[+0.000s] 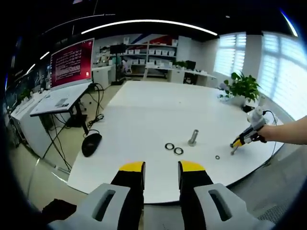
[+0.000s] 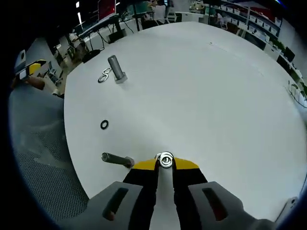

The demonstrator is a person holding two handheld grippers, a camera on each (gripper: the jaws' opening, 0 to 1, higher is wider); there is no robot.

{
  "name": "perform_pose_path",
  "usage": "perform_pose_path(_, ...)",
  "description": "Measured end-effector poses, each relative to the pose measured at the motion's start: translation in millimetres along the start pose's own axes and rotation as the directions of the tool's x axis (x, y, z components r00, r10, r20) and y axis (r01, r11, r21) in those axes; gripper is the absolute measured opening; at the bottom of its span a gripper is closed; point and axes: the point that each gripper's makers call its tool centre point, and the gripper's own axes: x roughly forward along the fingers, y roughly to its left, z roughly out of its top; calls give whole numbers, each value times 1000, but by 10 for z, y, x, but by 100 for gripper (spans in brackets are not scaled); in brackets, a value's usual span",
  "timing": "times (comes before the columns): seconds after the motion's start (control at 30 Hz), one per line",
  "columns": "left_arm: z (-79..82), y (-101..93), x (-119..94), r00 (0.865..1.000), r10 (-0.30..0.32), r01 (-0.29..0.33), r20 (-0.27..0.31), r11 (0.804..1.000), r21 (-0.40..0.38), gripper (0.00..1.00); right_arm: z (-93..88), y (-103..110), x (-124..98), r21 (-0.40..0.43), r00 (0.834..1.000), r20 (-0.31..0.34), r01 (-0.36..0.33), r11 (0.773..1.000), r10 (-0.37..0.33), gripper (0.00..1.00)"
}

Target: Place the washer onto the threaded stud by aligning its center hole with the stud, sliding it down to the base, and recovering from edge contact or off-axis alignment until the washer reaches the visible bottom stop.

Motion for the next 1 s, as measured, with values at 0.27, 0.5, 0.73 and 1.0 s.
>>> perform_pose_path(0.27, -20, -3, 3, 1000, -3, 3, -11, 1000, 5, 25, -21, -24, 46, 0, 1000, -21, -1, 1000, 1, 15)
perform_pose_path(0.5, -15, -13, 5, 1000, -6, 6, -11, 1000, 7, 25, -6, -39, 1, 8, 1000, -3, 7, 1000, -6, 15)
perform_pose_path(0.73, -6, -17, 7, 1000, -10, 10, -7, 1000, 7, 25, 98, 57, -211, 15, 998, 61, -8, 1000, 7, 15)
perform_pose_path(1.0, 9, -29, 4, 1000, -16, 16, 1, 1000, 9, 25, 252, 215, -543, 13, 985, 168, -42, 999, 39, 15)
